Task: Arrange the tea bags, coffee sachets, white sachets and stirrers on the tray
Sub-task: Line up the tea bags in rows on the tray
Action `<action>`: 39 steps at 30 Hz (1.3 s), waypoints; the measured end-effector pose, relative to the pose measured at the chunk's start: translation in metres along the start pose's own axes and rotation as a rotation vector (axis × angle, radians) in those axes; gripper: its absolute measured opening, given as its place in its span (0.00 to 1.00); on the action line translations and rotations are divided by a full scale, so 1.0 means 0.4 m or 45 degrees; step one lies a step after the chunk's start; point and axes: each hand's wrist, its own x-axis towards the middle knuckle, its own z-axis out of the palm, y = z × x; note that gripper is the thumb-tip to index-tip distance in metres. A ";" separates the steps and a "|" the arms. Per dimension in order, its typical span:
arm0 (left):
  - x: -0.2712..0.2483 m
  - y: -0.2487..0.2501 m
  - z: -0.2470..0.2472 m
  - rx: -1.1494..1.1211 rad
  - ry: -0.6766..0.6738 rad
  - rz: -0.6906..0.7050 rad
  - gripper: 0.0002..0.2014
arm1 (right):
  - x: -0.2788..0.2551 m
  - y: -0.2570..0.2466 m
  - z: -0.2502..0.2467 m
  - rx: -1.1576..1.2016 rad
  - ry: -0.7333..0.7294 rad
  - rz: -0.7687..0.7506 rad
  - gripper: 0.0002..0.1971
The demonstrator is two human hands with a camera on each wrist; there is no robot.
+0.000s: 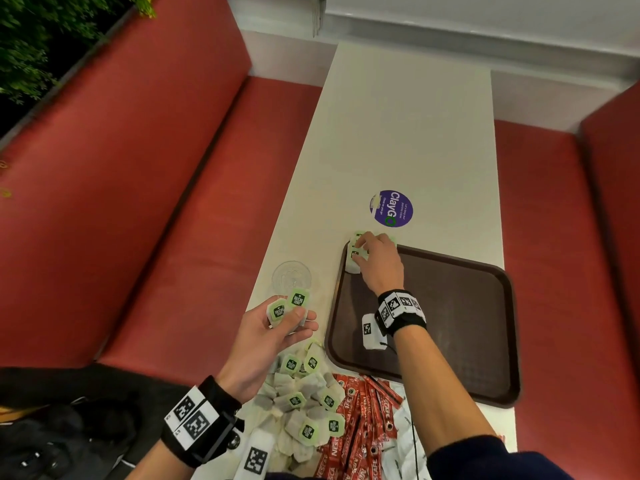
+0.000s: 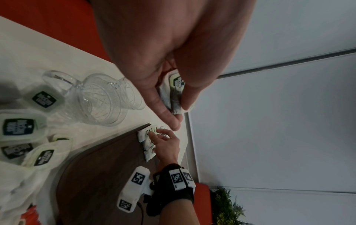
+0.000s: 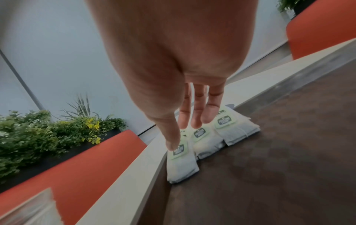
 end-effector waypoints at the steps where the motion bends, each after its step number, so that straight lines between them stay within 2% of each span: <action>1: 0.001 0.001 0.000 0.001 -0.003 0.000 0.12 | -0.007 0.002 0.006 -0.012 -0.013 0.008 0.11; 4: 0.003 0.001 0.004 -0.004 -0.010 -0.001 0.13 | -0.029 0.005 0.024 -0.048 -0.059 0.025 0.12; 7: 0.002 0.005 0.009 -0.002 -0.014 0.001 0.13 | -0.047 -0.002 0.017 0.017 -0.015 0.030 0.13; 11: 0.003 0.007 0.016 0.002 -0.010 0.018 0.14 | -0.105 -0.076 -0.066 0.439 0.068 -0.066 0.07; 14: 0.005 0.003 0.025 0.009 -0.020 0.033 0.13 | -0.200 -0.162 -0.166 0.794 -0.168 -0.089 0.11; 16: 0.005 0.003 0.036 0.030 -0.025 0.041 0.13 | -0.257 -0.191 -0.212 0.879 -0.370 -0.163 0.09; 19: 0.004 0.003 0.054 0.062 -0.035 0.058 0.13 | -0.297 -0.185 -0.234 0.804 -0.436 -0.309 0.02; 24: 0.009 -0.004 0.071 0.073 0.007 0.064 0.12 | -0.316 -0.142 -0.264 0.789 -0.304 -0.299 0.02; 29: 0.018 -0.009 0.083 0.105 0.013 0.067 0.11 | -0.329 -0.133 -0.269 0.721 -0.304 -0.324 0.03; 33: 0.022 -0.001 0.093 0.108 0.032 0.067 0.13 | -0.300 -0.097 -0.284 0.662 -0.110 -0.237 0.03; 36: 0.023 0.001 0.081 0.056 0.048 0.021 0.13 | -0.243 -0.027 -0.268 0.436 -0.013 -0.172 0.03; 39: 0.016 0.002 0.063 0.002 0.048 -0.037 0.13 | -0.179 0.050 -0.218 0.099 -0.074 -0.050 0.03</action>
